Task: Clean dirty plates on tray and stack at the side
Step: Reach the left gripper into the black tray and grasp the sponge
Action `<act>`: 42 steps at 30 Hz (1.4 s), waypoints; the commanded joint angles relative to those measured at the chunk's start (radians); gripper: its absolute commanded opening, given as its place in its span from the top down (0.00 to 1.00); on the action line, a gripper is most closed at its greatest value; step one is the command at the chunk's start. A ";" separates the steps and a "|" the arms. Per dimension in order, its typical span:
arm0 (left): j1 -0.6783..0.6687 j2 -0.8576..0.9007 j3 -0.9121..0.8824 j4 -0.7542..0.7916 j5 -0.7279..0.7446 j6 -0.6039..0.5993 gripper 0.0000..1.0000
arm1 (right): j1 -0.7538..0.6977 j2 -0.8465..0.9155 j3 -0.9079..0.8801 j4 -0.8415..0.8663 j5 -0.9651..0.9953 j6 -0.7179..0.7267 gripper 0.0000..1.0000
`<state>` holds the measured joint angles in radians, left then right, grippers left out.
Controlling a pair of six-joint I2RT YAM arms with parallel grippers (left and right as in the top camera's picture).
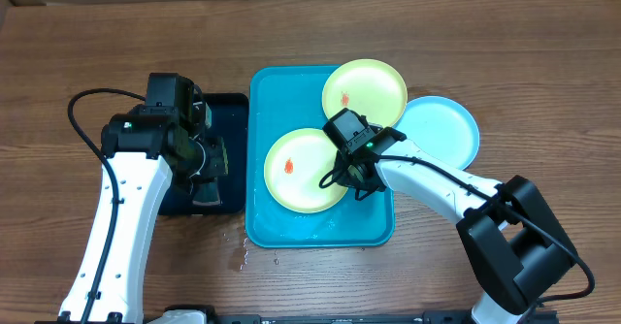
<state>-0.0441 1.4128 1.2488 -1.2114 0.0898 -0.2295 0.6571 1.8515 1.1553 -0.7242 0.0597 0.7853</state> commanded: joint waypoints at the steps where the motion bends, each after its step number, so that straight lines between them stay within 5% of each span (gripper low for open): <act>1: -0.002 -0.020 0.014 0.004 -0.011 0.005 0.93 | 0.005 -0.009 -0.010 0.005 0.014 0.004 0.80; 12: -0.002 -0.020 0.014 0.003 -0.012 0.005 0.90 | 0.005 -0.009 -0.010 0.005 0.014 0.004 0.78; 15: -0.002 -0.020 0.011 0.003 -0.012 0.005 0.86 | 0.005 -0.009 -0.010 0.005 0.014 0.004 0.77; 17: -0.002 -0.020 0.003 0.004 -0.013 0.005 0.75 | 0.005 -0.009 -0.010 0.009 0.014 0.004 0.76; 25: -0.002 -0.018 -0.067 0.038 -0.052 -0.048 0.74 | 0.005 -0.009 -0.010 0.018 0.014 0.004 0.76; 42: -0.002 0.083 -0.152 0.267 -0.125 -0.134 0.64 | 0.005 -0.009 -0.010 0.017 0.014 0.004 0.76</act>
<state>-0.0441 1.4616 1.1015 -0.9577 -0.0036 -0.3424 0.6571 1.8515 1.1553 -0.7105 0.0597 0.7845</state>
